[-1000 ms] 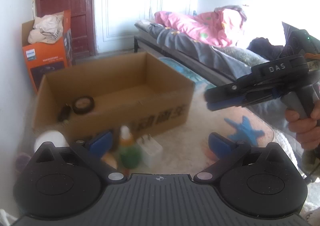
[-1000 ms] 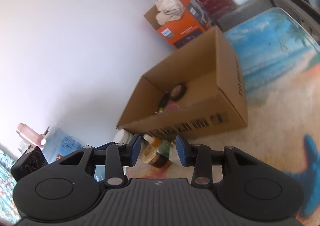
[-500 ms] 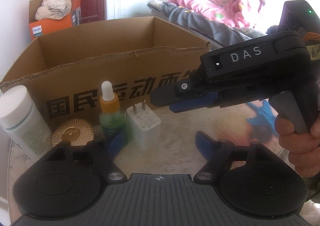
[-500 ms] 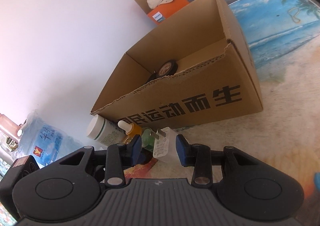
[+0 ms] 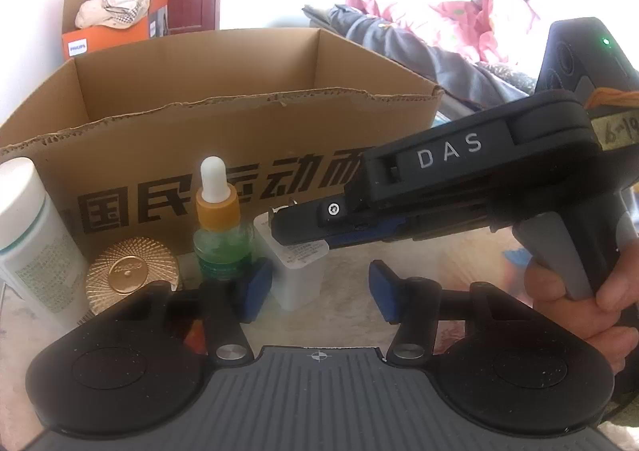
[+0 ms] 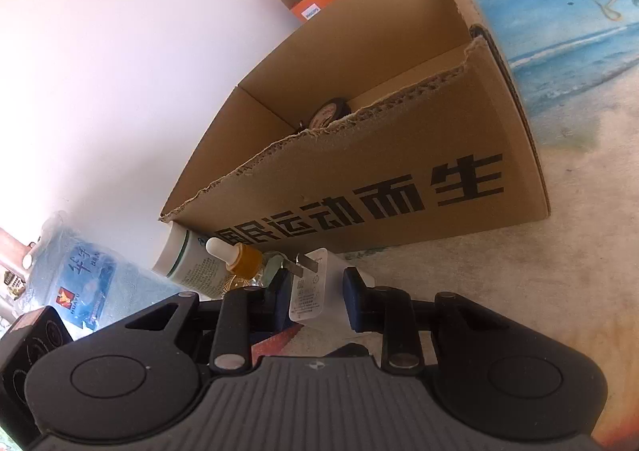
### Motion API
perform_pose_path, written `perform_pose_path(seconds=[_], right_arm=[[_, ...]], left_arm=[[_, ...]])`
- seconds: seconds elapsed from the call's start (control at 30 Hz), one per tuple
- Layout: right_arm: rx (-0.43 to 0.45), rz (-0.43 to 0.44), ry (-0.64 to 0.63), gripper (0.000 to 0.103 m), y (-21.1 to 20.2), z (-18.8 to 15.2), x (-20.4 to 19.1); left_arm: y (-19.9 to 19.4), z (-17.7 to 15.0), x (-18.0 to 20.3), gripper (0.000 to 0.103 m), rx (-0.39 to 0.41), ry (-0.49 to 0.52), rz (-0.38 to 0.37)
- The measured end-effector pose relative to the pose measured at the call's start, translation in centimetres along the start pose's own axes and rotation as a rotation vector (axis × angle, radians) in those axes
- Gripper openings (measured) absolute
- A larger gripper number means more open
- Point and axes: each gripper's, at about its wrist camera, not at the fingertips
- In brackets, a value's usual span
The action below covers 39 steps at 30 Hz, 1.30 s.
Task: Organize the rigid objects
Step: 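Move the open right tool back toward the white charger, then close the right tool on the white charger and lift it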
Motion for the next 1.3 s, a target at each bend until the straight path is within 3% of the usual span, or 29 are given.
perform_pose_path(seconds=[0.8,1.03,1.3], right_arm=[[0.001,-0.064,0.094,0.031,-6.5,-4.2,0.7],[0.001,-0.079,0.078,0.032,-6.7,-4.6,0.4],[0.000,-0.110,0.047,0.034,-6.3,-4.4,0.0]], left_arm=[[-2.2,-1.0,3.6,0.052,-0.063,0.087,-0.196],[-1.8,-1.1,4.0,0.052,-0.056,0.124,-0.183],[-0.6,-1.5,4.5,0.052,-0.054,0.194,-0.115]])
Point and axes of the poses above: each gripper's, at about its wrist camera, not at the fingertips, and y roughly the way its jaws point, x to its right, z to its top
